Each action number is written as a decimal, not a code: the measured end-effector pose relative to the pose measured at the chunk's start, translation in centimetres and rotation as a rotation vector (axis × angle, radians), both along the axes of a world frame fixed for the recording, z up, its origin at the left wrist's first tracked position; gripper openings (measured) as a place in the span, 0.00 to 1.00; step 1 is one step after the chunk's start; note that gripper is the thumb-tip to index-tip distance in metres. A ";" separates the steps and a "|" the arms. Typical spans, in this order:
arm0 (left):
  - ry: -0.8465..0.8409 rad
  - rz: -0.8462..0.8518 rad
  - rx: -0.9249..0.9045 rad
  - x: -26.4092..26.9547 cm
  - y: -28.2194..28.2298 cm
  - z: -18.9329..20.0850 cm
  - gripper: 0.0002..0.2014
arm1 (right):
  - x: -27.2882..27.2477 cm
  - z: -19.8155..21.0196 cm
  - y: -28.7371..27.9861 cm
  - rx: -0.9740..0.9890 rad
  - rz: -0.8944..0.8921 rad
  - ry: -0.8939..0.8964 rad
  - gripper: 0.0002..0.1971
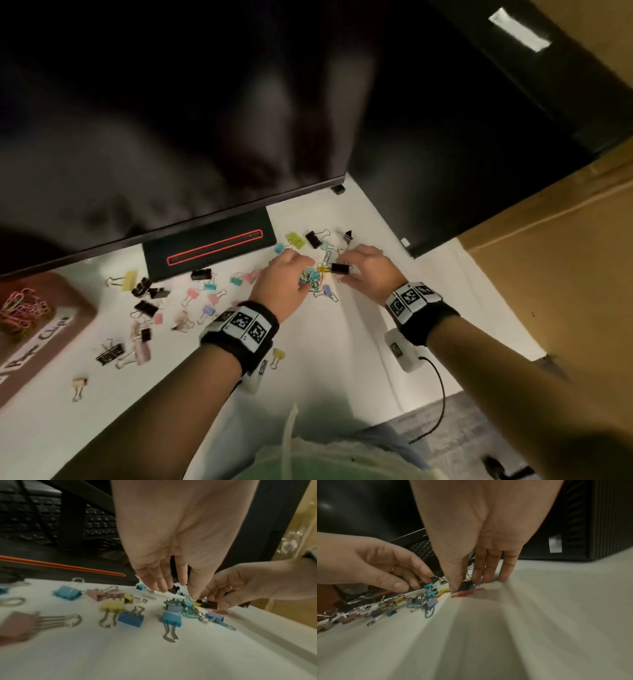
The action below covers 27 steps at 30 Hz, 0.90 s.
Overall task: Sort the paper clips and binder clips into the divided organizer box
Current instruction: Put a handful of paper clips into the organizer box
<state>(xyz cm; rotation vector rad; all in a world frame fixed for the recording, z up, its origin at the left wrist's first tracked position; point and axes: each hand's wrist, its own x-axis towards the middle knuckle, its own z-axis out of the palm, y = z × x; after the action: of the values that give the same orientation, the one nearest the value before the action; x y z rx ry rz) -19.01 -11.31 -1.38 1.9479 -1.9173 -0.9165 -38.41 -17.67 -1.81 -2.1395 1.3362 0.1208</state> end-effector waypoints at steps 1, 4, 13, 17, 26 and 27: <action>-0.037 -0.009 0.013 -0.4 -0.3 -0.3 0.19 | 0.1 -0.2 -0.1 0.013 0.014 -0.002 0.15; -0.063 -0.007 0.038 -1.2 -0.7 -1.0 0.20 | 0.2 -0.7 -0.4 0.028 0.026 -0.036 0.16; 0.182 0.205 0.018 -0.8 -0.2 -0.7 0.19 | -2.2 -0.5 -0.8 -0.051 0.026 -0.225 0.12; 0.193 0.316 -0.032 0.6 1.1 0.0 0.19 | -3.4 -0.7 -1.4 -0.102 -0.015 -0.209 0.12; -0.097 0.079 -0.055 0.3 1.8 -0.2 0.21 | -1.5 -0.9 0.4 -0.078 0.167 -0.193 0.18; -0.105 0.042 -0.038 -0.1 1.3 -0.3 0.21 | -1.1 -1.1 0.4 -0.051 0.167 -0.150 0.19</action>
<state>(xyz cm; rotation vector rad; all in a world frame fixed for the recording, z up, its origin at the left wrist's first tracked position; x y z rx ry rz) -19.09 -10.00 -1.70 2.0443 -1.9266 -0.7753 -39.48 -17.26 -2.90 -2.2536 1.0864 -0.0074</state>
